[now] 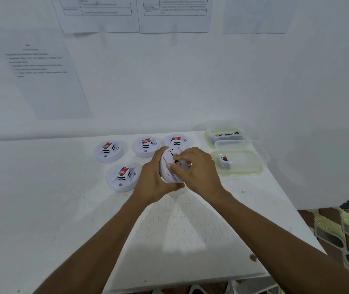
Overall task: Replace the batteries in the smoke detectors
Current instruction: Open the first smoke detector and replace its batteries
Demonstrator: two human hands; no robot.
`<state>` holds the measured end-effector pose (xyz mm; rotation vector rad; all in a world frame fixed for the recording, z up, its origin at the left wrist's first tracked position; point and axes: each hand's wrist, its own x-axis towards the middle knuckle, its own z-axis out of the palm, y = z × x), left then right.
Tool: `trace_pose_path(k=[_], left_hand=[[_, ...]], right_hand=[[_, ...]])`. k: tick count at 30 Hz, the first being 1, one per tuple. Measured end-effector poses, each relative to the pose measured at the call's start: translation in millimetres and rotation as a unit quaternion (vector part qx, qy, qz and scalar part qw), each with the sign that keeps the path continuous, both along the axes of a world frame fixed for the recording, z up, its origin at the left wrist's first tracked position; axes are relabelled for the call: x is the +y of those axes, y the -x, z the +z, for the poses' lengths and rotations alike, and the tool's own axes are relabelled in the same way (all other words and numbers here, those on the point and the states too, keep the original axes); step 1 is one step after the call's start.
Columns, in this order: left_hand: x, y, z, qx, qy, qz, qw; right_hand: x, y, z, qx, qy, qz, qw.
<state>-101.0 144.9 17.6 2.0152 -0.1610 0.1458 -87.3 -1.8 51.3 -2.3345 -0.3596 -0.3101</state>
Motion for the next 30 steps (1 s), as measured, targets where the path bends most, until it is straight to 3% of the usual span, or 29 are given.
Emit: trace_pose_path(k=[8,11,15,22,30], left_hand=[[4.9,1.8,5.7,0.014,0.044,0.003,0.999],[4.7,6.4,13.4,-0.007,0.007,-0.001,1.0],[0.5,3.4,17.3,-0.086,-0.034,0.034,0.995],[-6.8,3.8,6.2,0.002,0.013,0.001,1.0],[-9.1,3.3,8.9,-0.06,-0.016,0.001,0.998]], right_hand=[[-4.5,1.9,2.7,-0.011,0.067,0.063,0.996],[-4.8,1.7,5.4,0.002,0.088,0.067,0.994],[-0.3,4.2,7.3,-0.009,0.059,0.039,0.997],[7.7,6.7,3.8,-0.004,-0.03,-0.014,0.999],[11.6,3.3,10.1,0.039,-0.045,-0.059,0.996]])
